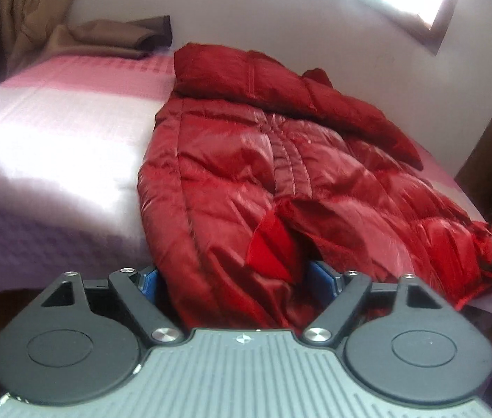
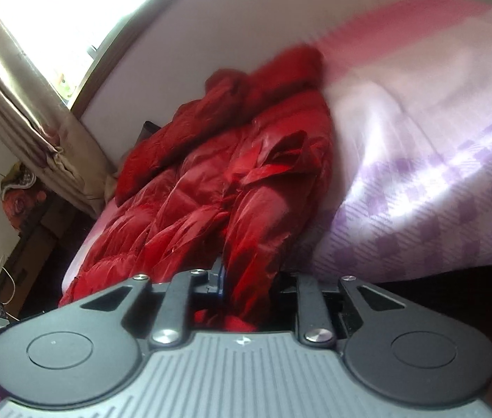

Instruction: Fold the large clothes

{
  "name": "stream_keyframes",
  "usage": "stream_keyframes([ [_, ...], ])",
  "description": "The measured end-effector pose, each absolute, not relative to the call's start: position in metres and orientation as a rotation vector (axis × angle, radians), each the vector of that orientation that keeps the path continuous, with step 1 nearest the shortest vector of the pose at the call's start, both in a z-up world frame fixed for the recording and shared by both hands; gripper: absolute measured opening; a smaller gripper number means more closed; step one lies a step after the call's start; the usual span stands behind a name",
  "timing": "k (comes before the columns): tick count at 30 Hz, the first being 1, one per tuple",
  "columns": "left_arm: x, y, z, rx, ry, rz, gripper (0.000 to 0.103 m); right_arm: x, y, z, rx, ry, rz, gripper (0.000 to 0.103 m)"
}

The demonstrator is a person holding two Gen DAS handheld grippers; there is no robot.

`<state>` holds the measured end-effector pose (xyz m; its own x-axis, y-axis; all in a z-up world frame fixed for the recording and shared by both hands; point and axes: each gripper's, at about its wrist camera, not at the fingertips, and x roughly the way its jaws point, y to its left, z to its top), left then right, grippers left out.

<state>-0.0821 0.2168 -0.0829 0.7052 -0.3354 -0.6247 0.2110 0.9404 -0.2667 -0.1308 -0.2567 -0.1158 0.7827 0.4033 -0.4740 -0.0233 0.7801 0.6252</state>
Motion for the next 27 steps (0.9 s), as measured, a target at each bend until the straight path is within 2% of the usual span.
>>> stream_keyframes([
  [2, -0.079, 0.21, -0.08, -0.148, 0.727, -0.283, 0.06, -0.13, -0.255, -0.117, 0.643, 0.634, 0.251, 0.022],
  [3, -0.078, 0.206, -0.08, -0.129, 0.733, -0.273, 0.043, -0.127, -0.253, -0.117, 0.637, 0.64, 0.249, 0.022],
  [4, -0.078, 0.203, -0.08, -0.114, 0.737, -0.267, 0.035, -0.125, -0.25, -0.117, 0.619, 0.648, 0.243, 0.02],
  [6, -0.081, 0.199, -0.076, -0.086, 0.722, -0.248, 0.027, -0.124, -0.245, -0.117, 0.583, 0.643, 0.244, 0.016],
  [9, -0.088, 0.189, -0.069, -0.021, 0.697, -0.216, 0.023, -0.127, -0.245, -0.116, 0.582, 0.629, 0.251, 0.013],
  [27, -0.096, 0.183, -0.05, 0.034, 0.686, -0.187, 0.021, -0.145, -0.246, -0.104, 0.586, 0.588, 0.289, 0.012],
])
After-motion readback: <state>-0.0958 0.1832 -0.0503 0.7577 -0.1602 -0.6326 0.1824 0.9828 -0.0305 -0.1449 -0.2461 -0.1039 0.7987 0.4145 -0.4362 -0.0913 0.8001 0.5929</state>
